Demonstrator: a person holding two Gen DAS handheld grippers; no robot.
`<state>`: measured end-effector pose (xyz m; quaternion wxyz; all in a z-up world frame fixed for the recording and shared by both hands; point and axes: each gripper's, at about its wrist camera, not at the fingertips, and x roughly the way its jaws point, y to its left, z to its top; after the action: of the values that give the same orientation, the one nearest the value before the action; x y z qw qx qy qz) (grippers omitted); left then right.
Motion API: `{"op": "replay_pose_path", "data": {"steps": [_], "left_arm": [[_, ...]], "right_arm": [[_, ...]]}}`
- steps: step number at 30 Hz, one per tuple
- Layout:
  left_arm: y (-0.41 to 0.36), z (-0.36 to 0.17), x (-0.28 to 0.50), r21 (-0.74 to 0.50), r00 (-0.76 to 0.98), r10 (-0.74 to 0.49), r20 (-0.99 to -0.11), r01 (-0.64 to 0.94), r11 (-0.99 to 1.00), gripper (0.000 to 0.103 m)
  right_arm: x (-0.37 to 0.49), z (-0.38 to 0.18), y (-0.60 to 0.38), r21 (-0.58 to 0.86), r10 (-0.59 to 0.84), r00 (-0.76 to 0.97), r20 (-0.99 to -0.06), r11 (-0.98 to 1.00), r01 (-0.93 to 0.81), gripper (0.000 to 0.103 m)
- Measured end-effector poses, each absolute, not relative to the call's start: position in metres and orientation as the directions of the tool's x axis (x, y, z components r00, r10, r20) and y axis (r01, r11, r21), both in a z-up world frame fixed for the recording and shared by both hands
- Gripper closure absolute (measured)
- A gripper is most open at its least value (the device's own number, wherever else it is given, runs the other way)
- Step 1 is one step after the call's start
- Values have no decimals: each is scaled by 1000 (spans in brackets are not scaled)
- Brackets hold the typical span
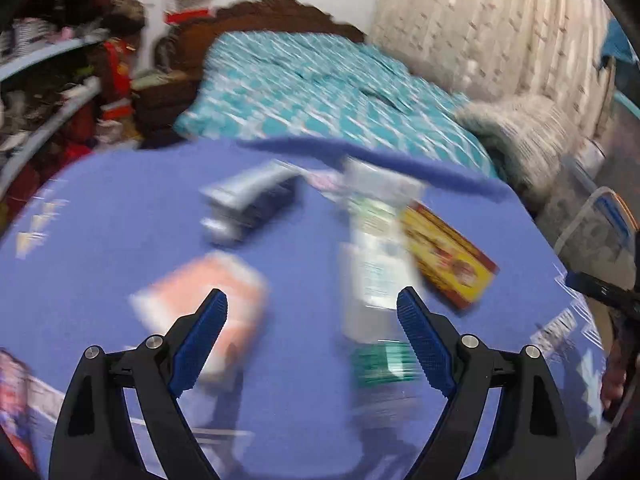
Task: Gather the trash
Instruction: 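Swing both open tools back over the table toward the remaining trash, then grasp the blue-white milk carton with the left gripper while the right gripper grasps the wet-wipe pack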
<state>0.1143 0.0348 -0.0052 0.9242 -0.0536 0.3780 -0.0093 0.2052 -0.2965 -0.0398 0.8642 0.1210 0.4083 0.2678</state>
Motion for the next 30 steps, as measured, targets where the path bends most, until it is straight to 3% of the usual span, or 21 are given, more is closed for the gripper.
{"op": "replay_pose_path", "data": {"steps": [6,11,14,18,21,22,23,25,28,30], "left_arm": [[135,7,107,-115,702,39,-711,-171,978,20],[155,-12,120,-210,670,-51,-741,-158,965,19],[151,-17,143,-205,654,-55,-754,-155,966,17],[135,2,201,-102,656,-44,-753,-51,993,11],[104,-5,261,-17,569,-73,-819,103,995,10],[96,-13,277,2,531,-70,-844,133,991,10],[89,-21,289,11,499,-72,-863,160,987,10],[74,-37,307,53,451,-41,-891,194,979,11],[57,-63,319,106,384,7,-923,238,965,39],[48,-69,315,156,400,46,-915,248,956,44]], "right_arm": [[308,-26,-218,339,550,457,-699,818,-465,36],[370,-35,-172,246,486,429,-761,829,-502,36],[386,-38,-145,180,437,407,-802,827,-533,35],[388,-42,-126,67,363,385,-849,795,-602,28],[389,-51,-123,13,308,362,-880,776,-630,28],[389,-55,-125,7,293,345,-891,771,-637,29],[385,-61,-127,5,285,331,-900,766,-643,41],[376,-67,-131,-29,268,354,-896,761,-648,50],[360,-55,-143,-13,308,393,-866,774,-633,66],[350,-40,-157,8,338,443,-830,802,-597,66]]}}
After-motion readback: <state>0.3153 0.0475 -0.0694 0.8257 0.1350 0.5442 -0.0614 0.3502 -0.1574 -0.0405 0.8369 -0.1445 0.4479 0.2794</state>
